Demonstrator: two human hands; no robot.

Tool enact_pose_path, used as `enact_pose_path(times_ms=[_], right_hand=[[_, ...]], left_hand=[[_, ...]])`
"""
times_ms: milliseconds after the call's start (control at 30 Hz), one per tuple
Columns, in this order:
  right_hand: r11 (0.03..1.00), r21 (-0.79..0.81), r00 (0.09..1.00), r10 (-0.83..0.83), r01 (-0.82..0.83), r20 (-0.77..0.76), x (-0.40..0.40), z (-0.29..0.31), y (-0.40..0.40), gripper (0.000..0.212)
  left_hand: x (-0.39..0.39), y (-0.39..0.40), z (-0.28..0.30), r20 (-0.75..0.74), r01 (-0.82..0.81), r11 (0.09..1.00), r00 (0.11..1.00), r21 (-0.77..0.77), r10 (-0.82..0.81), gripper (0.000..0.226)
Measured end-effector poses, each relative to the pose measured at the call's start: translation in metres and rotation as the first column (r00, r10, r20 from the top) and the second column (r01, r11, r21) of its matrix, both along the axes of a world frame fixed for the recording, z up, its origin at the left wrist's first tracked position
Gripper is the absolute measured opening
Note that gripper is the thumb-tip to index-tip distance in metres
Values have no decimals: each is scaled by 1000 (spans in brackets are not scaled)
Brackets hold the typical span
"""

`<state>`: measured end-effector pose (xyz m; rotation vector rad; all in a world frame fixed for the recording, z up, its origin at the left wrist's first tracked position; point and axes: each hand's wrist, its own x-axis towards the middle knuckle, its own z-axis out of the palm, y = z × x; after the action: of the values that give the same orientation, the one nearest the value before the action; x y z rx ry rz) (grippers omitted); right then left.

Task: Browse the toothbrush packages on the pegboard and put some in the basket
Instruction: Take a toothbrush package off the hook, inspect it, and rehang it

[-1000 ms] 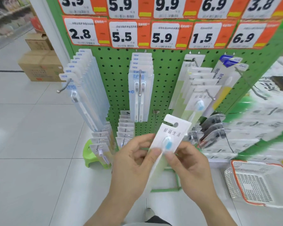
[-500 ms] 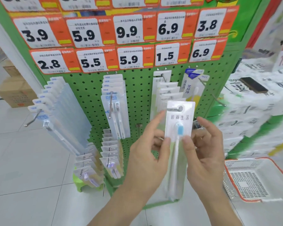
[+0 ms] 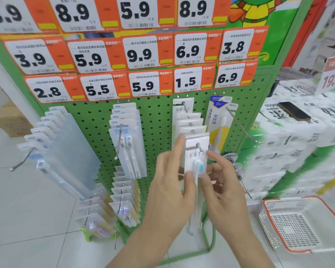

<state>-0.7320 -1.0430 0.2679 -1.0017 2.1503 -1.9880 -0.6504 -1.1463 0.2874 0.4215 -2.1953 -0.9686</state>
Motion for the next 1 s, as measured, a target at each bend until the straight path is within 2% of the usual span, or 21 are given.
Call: enact_pose_path(times_ms=[133, 200, 300, 367, 433, 500, 600, 767, 833, 1000], right_hand=[[993, 110, 999, 40, -44, 36, -7, 8, 1, 59], [968, 244, 997, 64, -52, -42, -11, 18, 5, 59], [927, 366, 969, 19, 74, -245, -25, 48, 13, 42], [925, 338, 932, -46, 176, -360, -37, 82, 13, 25], [935, 296, 898, -50, 197, -437, -51, 120, 6, 18], [907, 372, 866, 17, 196, -499, -68, 154, -12, 16], [772, 592, 819, 174, 231, -547, -103, 183, -52, 23], [565, 781, 742, 396, 266, -540, -132, 180, -106, 34], [539, 788, 703, 435, 298, -563, -138, 171, -117, 27], [557, 772, 652, 469, 305, -596, -139, 166, -124, 4]], left_hand=[[-14, -9, 5, -2, -44, 998, 999, -34, 44, 72], [-19, -13, 6, -7, -52, 998, 999, -25, 52, 66], [-24, -16, 7, -15, -66, 997, 998, -38, 66, 61], [-26, -17, 6, -15, -84, 995, 996, -53, 83, 60], [-27, -17, 6, -12, -95, 994, 995, -55, 94, 60], [-27, -17, 5, -10, -98, 994, 995, -49, 98, 59], [-28, -18, 5, -2, -104, 994, 995, -40, 104, 59], [-29, -17, 8, 9, -98, 995, 995, -31, 99, 59], [-30, -17, 7, 15, -106, 994, 994, -37, 107, 58], [-30, -19, 9, 23, -112, 993, 993, -50, 113, 55]])
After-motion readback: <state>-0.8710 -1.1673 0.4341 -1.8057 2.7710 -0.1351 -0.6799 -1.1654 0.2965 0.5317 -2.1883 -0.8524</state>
